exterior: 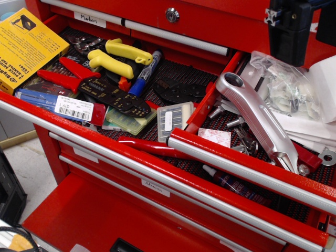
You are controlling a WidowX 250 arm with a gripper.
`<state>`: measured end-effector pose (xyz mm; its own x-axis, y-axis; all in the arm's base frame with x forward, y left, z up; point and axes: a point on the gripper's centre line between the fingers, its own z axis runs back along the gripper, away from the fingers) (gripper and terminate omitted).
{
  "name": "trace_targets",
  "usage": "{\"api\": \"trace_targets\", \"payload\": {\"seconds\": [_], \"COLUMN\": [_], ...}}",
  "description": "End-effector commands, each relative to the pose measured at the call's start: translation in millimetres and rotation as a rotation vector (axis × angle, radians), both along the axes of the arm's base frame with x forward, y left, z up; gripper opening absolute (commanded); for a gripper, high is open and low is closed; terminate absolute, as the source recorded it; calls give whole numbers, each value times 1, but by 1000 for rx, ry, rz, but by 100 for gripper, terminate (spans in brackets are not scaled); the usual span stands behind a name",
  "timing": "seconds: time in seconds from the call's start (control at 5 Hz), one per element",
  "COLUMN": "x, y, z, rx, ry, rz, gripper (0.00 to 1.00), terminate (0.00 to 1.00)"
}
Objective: Pick up box cutter and put into drawer
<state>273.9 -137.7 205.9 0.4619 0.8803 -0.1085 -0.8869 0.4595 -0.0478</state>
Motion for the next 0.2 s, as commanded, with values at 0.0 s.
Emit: {"api": "trace_targets", "payload": {"seconds": [0.0], "x": [2], "y": [6], "z": [19], "rx": [-23], "ry": [-51], "rz": [10], "gripper": [100], "terminate": [100]}}
